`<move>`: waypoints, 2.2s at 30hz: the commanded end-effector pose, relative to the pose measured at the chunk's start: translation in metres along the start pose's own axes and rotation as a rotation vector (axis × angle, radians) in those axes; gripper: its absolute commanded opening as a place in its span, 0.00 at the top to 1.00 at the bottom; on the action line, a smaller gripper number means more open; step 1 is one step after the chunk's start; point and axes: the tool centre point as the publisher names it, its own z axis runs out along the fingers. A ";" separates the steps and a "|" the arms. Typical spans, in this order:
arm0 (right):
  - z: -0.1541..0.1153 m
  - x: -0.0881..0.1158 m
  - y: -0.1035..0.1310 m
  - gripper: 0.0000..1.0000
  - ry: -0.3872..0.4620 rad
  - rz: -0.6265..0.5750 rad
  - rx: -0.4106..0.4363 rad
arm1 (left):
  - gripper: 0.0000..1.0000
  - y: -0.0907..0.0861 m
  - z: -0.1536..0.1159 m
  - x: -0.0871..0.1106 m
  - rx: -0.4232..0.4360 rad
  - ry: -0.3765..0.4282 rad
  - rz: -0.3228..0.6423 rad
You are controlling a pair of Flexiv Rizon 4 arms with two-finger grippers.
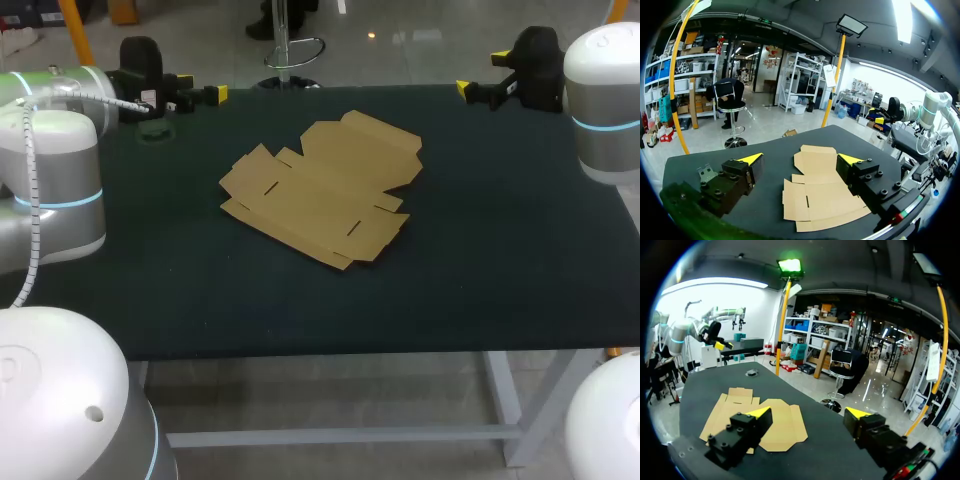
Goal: Assemble the packaging by folding the flat box into shape, placing the metal phone stand inside, and closing the box properly
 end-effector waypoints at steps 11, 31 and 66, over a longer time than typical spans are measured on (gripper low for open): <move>0.000 0.000 -0.001 0.00 -0.001 0.000 -0.003 | 0.00 0.000 0.000 0.000 0.000 0.000 0.000; -0.004 0.002 -0.008 0.00 0.060 0.066 0.051 | 0.00 -0.003 0.003 0.015 -0.086 0.026 -0.062; -0.061 0.035 -0.067 0.00 0.219 0.585 0.599 | 0.00 0.035 -0.032 0.035 -0.714 0.044 -0.543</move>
